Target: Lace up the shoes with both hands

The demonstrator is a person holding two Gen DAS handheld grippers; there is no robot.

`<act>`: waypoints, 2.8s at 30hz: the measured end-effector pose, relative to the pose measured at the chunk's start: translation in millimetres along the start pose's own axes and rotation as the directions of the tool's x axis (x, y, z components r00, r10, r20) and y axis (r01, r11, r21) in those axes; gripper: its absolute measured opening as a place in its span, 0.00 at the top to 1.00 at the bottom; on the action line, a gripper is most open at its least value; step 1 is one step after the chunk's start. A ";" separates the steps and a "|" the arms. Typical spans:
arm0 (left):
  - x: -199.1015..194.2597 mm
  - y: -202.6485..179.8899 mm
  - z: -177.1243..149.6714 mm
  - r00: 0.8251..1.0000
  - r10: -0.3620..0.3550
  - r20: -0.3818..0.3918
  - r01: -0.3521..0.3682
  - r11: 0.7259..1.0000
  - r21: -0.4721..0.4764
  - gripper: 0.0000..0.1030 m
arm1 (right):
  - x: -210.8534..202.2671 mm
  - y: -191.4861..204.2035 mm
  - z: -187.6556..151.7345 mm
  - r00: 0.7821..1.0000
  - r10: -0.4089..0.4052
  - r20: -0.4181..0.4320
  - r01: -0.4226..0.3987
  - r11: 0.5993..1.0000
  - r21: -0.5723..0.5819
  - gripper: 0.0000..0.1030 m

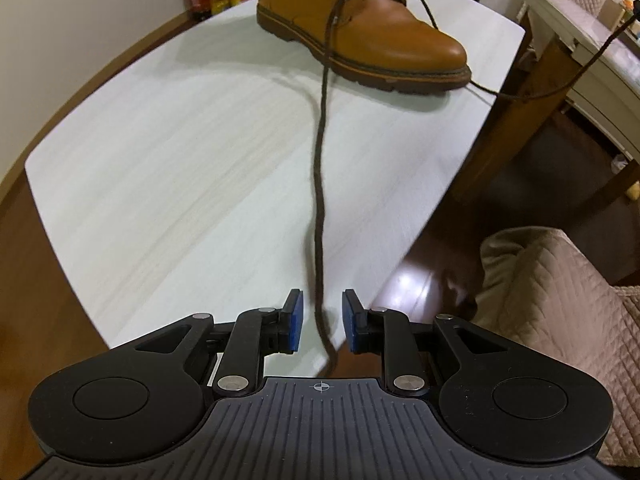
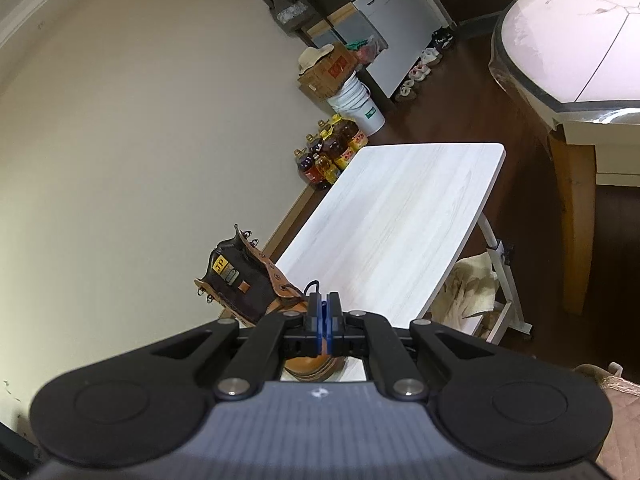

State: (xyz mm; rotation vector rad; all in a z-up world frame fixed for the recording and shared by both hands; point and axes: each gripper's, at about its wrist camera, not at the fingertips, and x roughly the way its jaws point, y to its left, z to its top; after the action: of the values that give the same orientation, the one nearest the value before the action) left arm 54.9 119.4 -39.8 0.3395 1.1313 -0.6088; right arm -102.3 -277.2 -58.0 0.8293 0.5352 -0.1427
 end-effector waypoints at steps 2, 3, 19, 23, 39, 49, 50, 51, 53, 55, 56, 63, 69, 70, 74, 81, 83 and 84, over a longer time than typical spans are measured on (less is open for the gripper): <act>5.1 -2.8 5.0 1.000 0.003 0.002 -0.003 1.000 0.006 0.77 | 4.3 -1.3 3.2 1.000 0.004 -0.004 -0.004 1.000 0.003 0.97; 6.8 -3.4 6.1 1.000 0.007 -0.001 -0.007 1.000 0.012 0.77 | 7.6 -3.0 5.1 1.000 0.008 -0.007 -0.008 1.000 0.004 0.97; -60.7 -11.8 39.4 0.969 0.241 0.046 -0.244 0.969 0.051 0.98 | -6.6 -33.3 41.6 0.994 0.064 0.086 -0.062 0.998 -0.027 0.98; -130.0 -7.2 47.8 0.916 0.383 0.122 -0.387 0.922 0.016 0.98 | -54.8 -53.9 70.6 0.978 0.020 0.209 -0.014 0.999 -0.033 0.98; -264.6 -59.6 -12.0 0.881 0.468 0.067 -0.457 0.879 -0.139 0.98 | -155.9 -83.5 107.4 0.931 0.069 0.357 -0.079 0.997 0.013 0.98; -298.4 -115.2 -46.9 0.953 0.294 0.067 -0.284 0.949 -0.137 0.98 | -236.8 -102.1 104.1 0.893 -0.012 0.450 0.005 1.000 0.016 0.98; -299.4 -125.1 -49.7 0.966 0.250 0.068 -0.240 0.962 -0.128 0.98 | -243.2 -101.6 102.7 0.889 -0.016 0.458 0.011 1.000 0.012 0.98; -299.9 -133.5 -51.1 0.974 0.214 0.071 -0.205 0.972 -0.119 0.98 | -249.5 -101.1 101.3 0.885 -0.020 0.466 0.018 1.000 0.008 0.98; -300.7 -151.0 -53.1 0.987 0.136 0.080 -0.127 0.987 -0.101 0.98 | -260.7 -100.6 99.3 0.879 -0.022 0.476 0.022 1.000 0.006 0.98; -300.4 -162.9 -51.2 0.991 0.090 0.099 -0.081 0.992 -0.093 0.98 | -270.4 -100.7 98.1 0.877 -0.018 0.480 0.016 1.000 0.008 0.98; -299.4 -169.3 -49.7 0.991 0.071 0.117 -0.061 0.994 -0.094 0.98 | -275.3 -100.7 97.5 0.876 -0.017 0.482 0.013 1.000 0.010 0.98; -295.0 -182.8 -52.5 0.978 -0.110 0.180 0.154 0.955 -0.255 0.98 | -276.8 -104.7 72.9 0.929 0.064 0.365 -0.083 0.996 0.039 0.98; -277.6 -186.4 -48.4 0.952 -0.228 0.203 0.287 0.894 -0.344 0.98 | -254.7 -126.5 29.5 0.967 0.162 0.197 -0.202 0.958 0.203 0.98; -274.8 -190.3 -47.1 0.949 -0.239 0.204 0.297 0.892 -0.341 0.98 | -249.9 -129.3 22.3 0.970 0.173 0.170 -0.209 0.951 0.226 0.98; -263.8 -205.7 -42.9 0.940 -0.276 0.200 0.330 0.885 -0.330 0.98 | -232.2 -144.7 -16.2 0.979 0.195 0.066 -0.206 0.920 0.333 0.98; -246.7 -223.2 -38.9 0.926 -0.328 0.189 0.373 0.877 -0.302 0.98 | -221.3 -160.6 -64.3 0.977 0.210 -0.043 -0.172 0.888 0.426 0.98; -242.8 -225.3 -37.8 0.923 -0.339 0.183 0.381 0.875 -0.298 0.98 | -217.8 -159.8 -71.0 0.972 0.226 -0.068 -0.177 0.887 0.426 0.98; -240.5 -226.5 -37.4 0.921 -0.345 0.180 0.385 0.874 -0.295 0.98 | -217.9 -159.1 -72.4 0.971 0.228 -0.074 -0.175 0.887 0.427 0.98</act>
State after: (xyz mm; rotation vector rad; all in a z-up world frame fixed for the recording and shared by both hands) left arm -180.5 27.9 176.4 -0.2040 1.1635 -0.7491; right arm -369.8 -349.6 -93.4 1.3157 0.5370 -0.0122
